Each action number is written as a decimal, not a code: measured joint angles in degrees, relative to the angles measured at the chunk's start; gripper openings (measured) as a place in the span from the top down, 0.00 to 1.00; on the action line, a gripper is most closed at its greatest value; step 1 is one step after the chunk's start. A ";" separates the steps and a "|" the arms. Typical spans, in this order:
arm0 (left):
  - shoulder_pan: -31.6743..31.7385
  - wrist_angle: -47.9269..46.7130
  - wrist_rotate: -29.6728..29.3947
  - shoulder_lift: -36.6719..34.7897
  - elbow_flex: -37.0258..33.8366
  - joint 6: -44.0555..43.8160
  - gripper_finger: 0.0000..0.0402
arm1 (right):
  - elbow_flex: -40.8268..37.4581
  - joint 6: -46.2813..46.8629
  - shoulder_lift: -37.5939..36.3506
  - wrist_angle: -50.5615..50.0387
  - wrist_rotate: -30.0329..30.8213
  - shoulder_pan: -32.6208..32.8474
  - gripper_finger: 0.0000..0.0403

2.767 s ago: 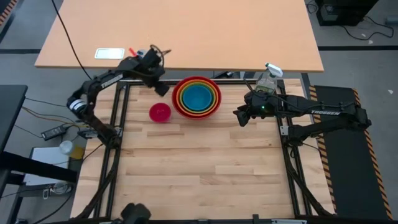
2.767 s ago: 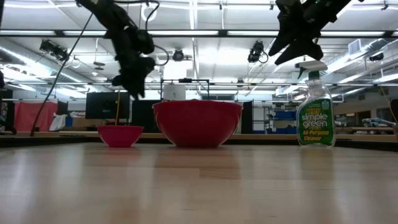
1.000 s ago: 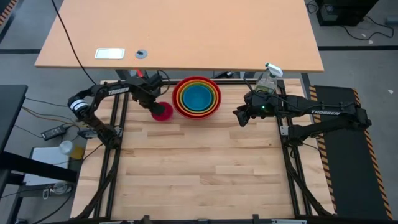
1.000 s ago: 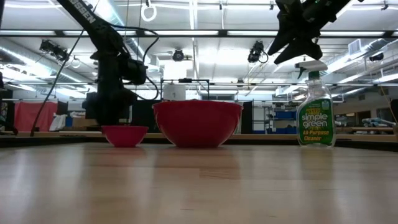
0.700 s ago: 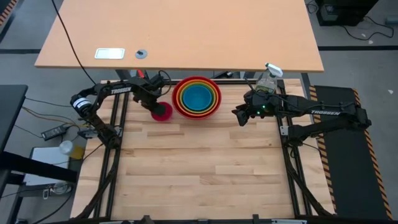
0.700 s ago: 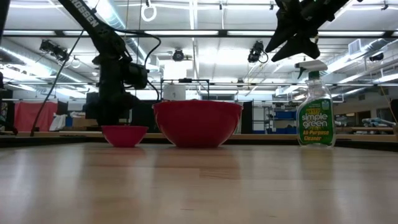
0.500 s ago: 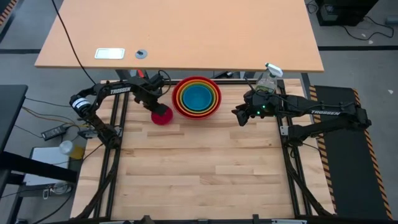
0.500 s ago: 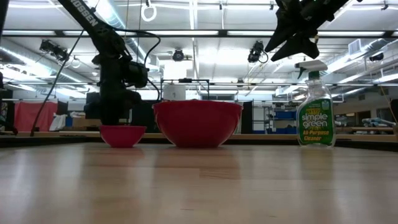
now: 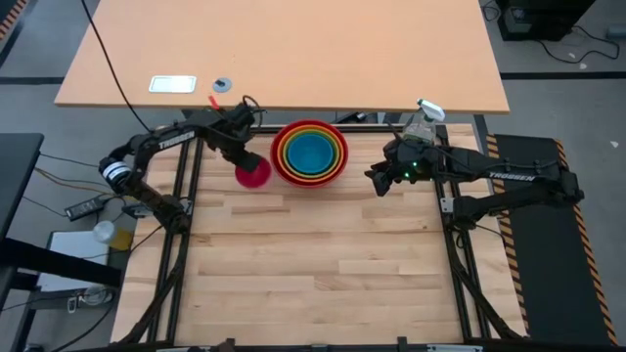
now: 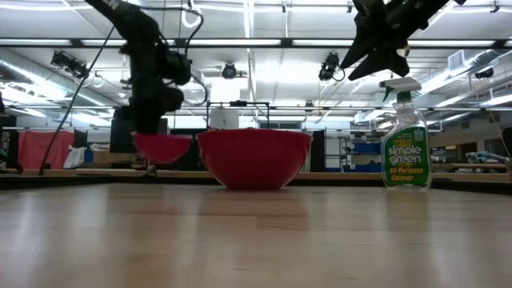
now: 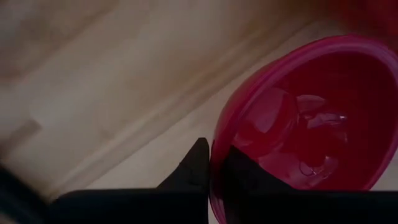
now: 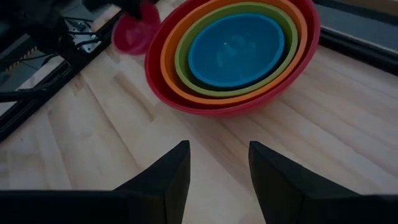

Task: Nest bowls inside each other
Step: Stack the red bowl on top of the blue bowl, then return to Home Position

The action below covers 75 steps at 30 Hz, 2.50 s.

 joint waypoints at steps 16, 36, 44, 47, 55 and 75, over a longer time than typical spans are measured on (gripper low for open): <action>-7.49 -8.83 -5.22 0.62 26.53 -0.38 0.95 | 0.04 -0.65 -2.89 -1.62 -2.71 -4.31 0.58; -11.91 8.06 -9.96 29.77 37.68 0.03 0.95 | 0.04 -1.24 -4.52 0.92 -2.49 -2.71 0.58; -13.55 7.70 -10.81 32.94 37.68 1.51 0.94 | 0.04 -2.19 -4.50 1.25 -2.42 -2.62 0.58; -14.46 8.27 -12.07 32.83 37.70 3.22 0.86 | 0.04 -2.60 -4.50 2.88 -2.40 -2.69 0.58; -16.21 5.14 -11.09 31.51 37.68 4.06 0.55 | 0.01 -4.36 -4.86 5.17 -2.33 -4.66 0.58; -19.59 54.23 -7.54 -18.25 -14.90 -1.28 0.52 | -29.26 1.37 -37.60 23.22 -3.91 -10.23 0.58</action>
